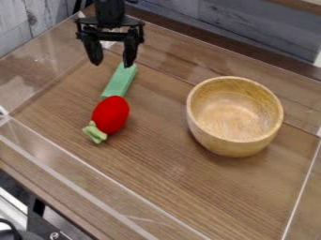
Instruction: Put the green block in the brown bowl
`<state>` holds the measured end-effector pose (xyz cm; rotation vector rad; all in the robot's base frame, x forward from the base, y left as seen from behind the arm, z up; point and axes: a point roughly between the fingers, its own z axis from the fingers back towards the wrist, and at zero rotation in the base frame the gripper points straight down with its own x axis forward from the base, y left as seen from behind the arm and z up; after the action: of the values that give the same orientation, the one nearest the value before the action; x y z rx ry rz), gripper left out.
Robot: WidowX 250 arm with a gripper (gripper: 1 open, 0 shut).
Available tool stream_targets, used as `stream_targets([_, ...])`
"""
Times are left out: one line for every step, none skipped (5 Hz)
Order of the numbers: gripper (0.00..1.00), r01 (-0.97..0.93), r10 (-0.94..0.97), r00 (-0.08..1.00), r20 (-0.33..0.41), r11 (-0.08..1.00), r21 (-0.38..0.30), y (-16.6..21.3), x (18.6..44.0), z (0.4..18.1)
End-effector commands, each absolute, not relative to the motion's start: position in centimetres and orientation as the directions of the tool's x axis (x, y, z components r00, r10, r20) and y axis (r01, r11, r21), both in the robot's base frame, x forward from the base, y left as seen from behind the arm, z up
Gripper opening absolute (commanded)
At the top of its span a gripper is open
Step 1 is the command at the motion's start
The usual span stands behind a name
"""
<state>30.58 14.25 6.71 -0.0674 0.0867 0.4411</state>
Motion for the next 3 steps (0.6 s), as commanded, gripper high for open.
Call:
stream_targets([1.00, -0.471, 0.470, 0.882, -0.034, 0.880, -0.058, 15.5, 31.6, 8.2])
stream_targets([1.00, -0.478, 0.477, 0.879, -0.029, 0.876, -0.070, 16.4, 31.9, 7.6])
stream_targets([1.00, -0.476, 0.475, 0.879, -0.027, 0.876, -0.081, 17.0, 32.2, 7.2])
